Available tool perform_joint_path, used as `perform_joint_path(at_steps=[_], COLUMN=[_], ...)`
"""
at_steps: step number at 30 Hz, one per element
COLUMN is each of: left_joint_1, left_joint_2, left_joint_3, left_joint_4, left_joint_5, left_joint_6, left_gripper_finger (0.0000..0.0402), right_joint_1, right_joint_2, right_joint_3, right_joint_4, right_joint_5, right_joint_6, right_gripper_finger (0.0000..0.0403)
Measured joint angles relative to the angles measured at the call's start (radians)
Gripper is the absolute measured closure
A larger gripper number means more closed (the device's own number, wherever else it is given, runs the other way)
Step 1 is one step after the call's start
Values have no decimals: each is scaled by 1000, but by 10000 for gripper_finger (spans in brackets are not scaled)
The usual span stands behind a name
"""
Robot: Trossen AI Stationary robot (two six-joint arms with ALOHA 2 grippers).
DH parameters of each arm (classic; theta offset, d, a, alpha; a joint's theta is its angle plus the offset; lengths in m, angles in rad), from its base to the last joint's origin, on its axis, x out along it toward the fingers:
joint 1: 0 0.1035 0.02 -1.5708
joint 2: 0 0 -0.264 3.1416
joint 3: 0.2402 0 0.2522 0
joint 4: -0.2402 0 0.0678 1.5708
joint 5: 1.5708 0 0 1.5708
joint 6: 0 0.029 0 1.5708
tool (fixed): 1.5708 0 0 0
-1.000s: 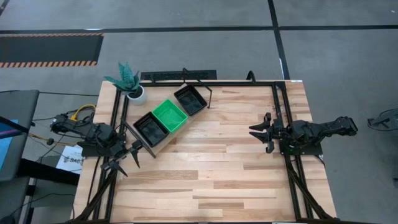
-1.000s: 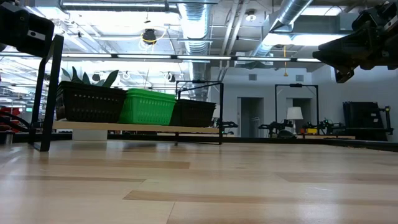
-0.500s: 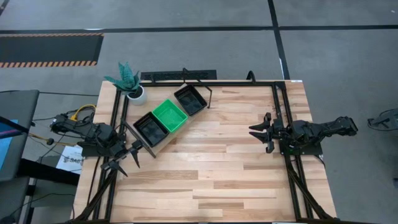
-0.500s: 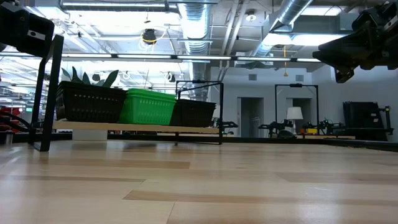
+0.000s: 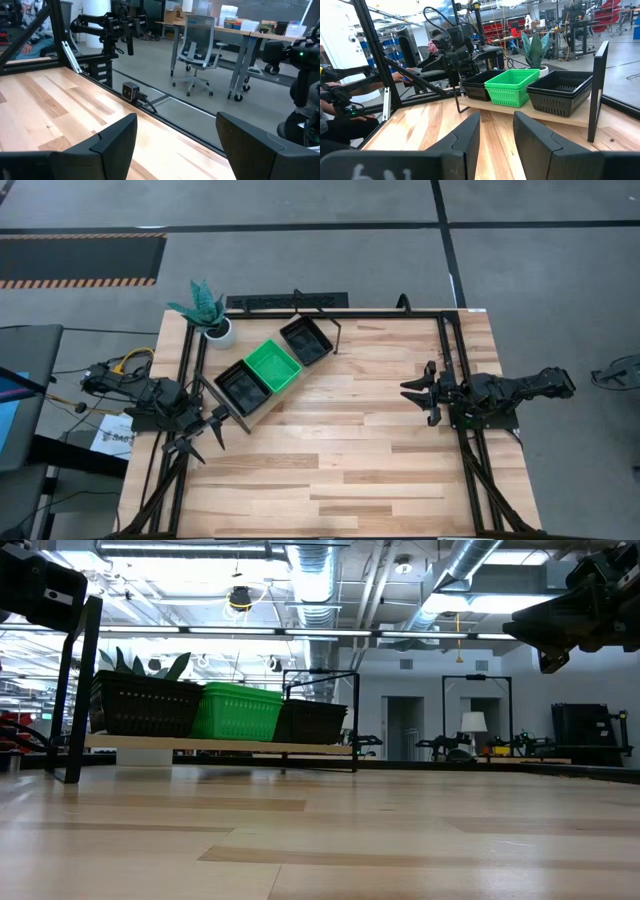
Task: Stack baskets on shelf by color
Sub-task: Return to Home Position
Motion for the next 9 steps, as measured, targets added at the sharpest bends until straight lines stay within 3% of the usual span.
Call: perform_joint_path(at_steps=[9], left_joint_1=[0], left_joint_2=[0], left_joint_3=[0], left_joint_4=[0], left_joint_5=[0], left_joint_6=[0], left_gripper_finger=[141], right_joint_1=[0], right_joint_2=[0], right_joint_3=[0], right_joint_4=[0], right_joint_5=[0], right_joint_6=[0], right_gripper_finger=[261])
